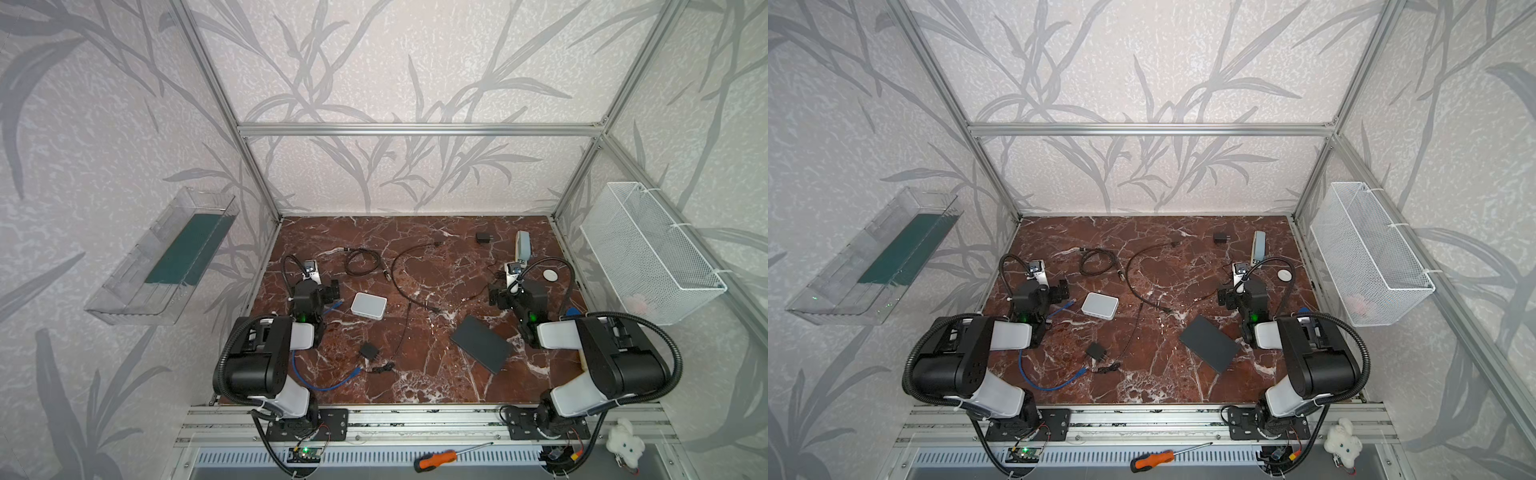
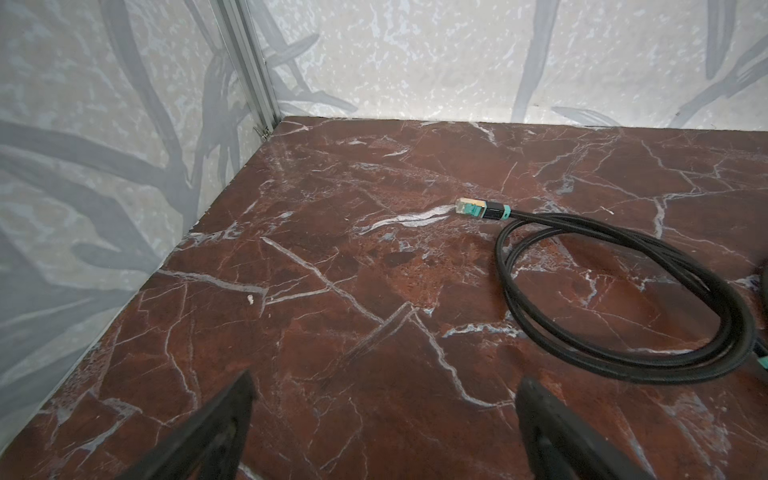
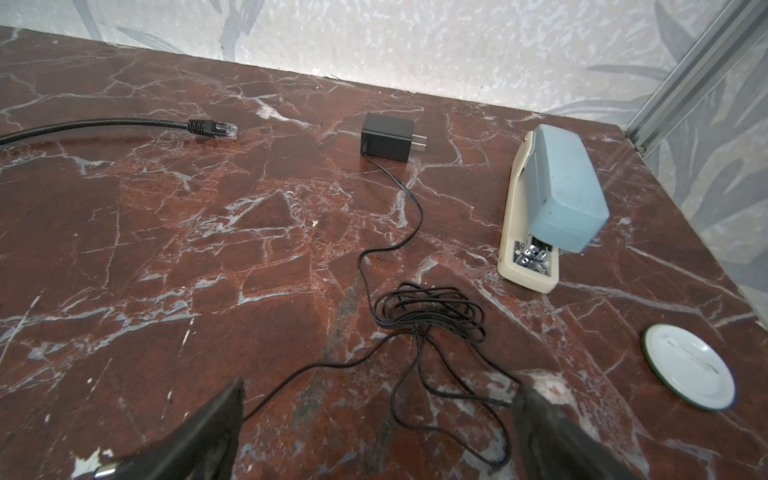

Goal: Insert the plug into the switch port

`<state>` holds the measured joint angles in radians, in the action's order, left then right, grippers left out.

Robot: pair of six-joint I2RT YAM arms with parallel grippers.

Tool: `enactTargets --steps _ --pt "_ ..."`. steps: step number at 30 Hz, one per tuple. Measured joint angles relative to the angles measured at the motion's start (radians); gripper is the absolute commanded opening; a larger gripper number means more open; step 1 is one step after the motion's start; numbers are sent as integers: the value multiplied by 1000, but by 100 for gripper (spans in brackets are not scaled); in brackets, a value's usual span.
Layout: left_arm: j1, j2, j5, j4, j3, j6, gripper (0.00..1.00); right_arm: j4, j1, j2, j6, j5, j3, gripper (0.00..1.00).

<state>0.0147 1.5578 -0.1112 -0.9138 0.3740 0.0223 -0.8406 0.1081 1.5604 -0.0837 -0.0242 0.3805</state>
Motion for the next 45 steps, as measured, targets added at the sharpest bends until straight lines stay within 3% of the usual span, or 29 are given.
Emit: enactTargets --steps 31,34,37,40,45 --pt "8 0 10 5 1 5 99 0 -2 0 0 8 0 99" --pt "8 -26 -15 154 60 13 99 13 -3 -6 3 3 4 100" --pt "1 -64 -19 373 216 14 99 236 -3 -84 33 -11 87 94" --pt "-74 -91 -40 550 378 18 98 489 5 -181 95 10 240 92" --pt "-383 -87 -21 782 513 50 90 795 96 -288 230 65 371 89"
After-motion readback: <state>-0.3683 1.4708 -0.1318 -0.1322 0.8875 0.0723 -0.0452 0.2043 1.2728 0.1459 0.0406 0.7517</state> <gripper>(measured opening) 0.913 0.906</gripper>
